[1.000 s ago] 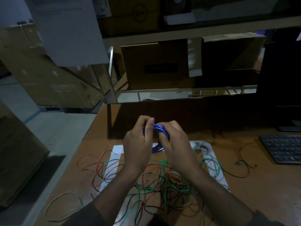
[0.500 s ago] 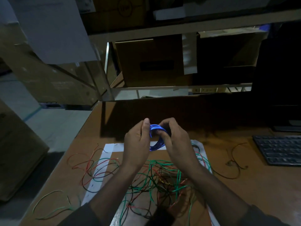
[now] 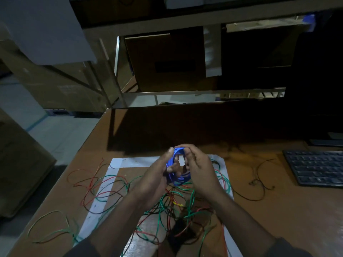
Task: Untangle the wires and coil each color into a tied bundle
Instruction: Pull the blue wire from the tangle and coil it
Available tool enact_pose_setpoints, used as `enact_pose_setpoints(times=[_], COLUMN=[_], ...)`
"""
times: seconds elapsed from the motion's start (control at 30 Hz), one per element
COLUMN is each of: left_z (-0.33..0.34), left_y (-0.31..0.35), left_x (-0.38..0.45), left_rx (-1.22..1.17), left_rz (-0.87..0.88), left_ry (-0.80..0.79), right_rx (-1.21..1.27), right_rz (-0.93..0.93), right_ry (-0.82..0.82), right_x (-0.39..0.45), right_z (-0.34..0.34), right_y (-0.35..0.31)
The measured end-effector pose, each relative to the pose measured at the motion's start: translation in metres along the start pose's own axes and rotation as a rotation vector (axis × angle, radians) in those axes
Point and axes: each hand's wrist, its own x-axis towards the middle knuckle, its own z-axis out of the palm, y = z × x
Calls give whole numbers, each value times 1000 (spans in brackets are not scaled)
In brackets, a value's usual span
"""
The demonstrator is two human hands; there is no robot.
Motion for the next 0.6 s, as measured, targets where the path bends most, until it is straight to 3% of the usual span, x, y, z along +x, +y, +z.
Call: enact_pose_setpoints(times=[0.07,0.17,0.37,0.47,0.6], left_z=[2,4,4,2,-7], left_y=[-2,-5,-7,-6,-4], left_x=[-1,1,5,7,1], left_rx=[111,249,164,42,87], left_rz=[46,80,135,149,206], left_ry=[-2,135,125,144,122], right_rx=[-4,-61,-14,82,315], right_rz=[-5,-21,9,142,309], right_ry=[-30,-47,38,74,98], right_x=[1,-1,-12,-13,-18], right_z=[-3,-5,2,9,14], right_y=[1,-2,-15,-26,-29])
